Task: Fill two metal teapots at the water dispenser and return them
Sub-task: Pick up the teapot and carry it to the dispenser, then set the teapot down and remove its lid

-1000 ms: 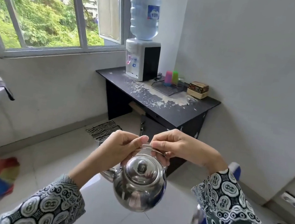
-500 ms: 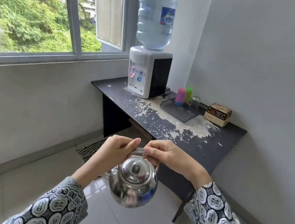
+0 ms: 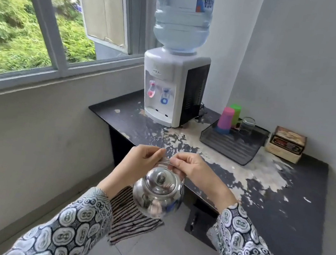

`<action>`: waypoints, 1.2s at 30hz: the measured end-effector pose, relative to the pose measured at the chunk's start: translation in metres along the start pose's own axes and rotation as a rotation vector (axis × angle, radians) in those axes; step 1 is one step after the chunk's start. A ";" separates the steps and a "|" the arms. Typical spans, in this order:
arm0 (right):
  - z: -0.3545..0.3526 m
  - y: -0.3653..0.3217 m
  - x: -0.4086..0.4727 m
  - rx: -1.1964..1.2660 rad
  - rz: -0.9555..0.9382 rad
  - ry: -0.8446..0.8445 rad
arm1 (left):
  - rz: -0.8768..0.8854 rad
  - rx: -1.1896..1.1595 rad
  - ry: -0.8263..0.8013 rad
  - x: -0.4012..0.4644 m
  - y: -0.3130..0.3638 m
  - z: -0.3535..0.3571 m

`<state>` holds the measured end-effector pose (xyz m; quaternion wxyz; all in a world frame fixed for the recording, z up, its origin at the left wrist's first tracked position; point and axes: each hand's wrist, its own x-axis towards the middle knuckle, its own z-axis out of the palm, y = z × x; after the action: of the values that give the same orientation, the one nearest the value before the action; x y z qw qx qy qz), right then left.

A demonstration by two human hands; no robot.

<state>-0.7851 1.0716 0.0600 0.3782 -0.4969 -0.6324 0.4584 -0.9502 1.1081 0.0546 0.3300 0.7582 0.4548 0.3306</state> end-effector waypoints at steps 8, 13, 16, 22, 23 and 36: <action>-0.010 0.042 0.161 0.075 0.055 0.108 | 0.025 0.080 0.025 0.145 -0.093 -0.014; -0.021 0.083 0.259 0.100 0.115 0.166 | -0.051 0.109 -0.059 0.236 -0.150 -0.014; -0.023 0.099 0.302 0.115 0.144 0.215 | -0.067 0.140 -0.071 0.278 -0.175 -0.015; -0.022 0.127 0.366 0.089 0.173 0.282 | -0.113 0.103 -0.165 0.336 -0.216 -0.020; -0.021 0.133 0.376 0.095 0.183 0.294 | -0.124 0.097 -0.187 0.346 -0.224 -0.021; -0.009 0.141 0.446 0.157 0.217 0.333 | -0.186 -0.175 -0.359 0.401 -0.285 -0.040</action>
<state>-0.8352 1.5210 -0.0617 0.4636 -0.5999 -0.4663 0.4559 -0.9691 1.5851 -0.0704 0.4992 0.7281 0.4266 0.1968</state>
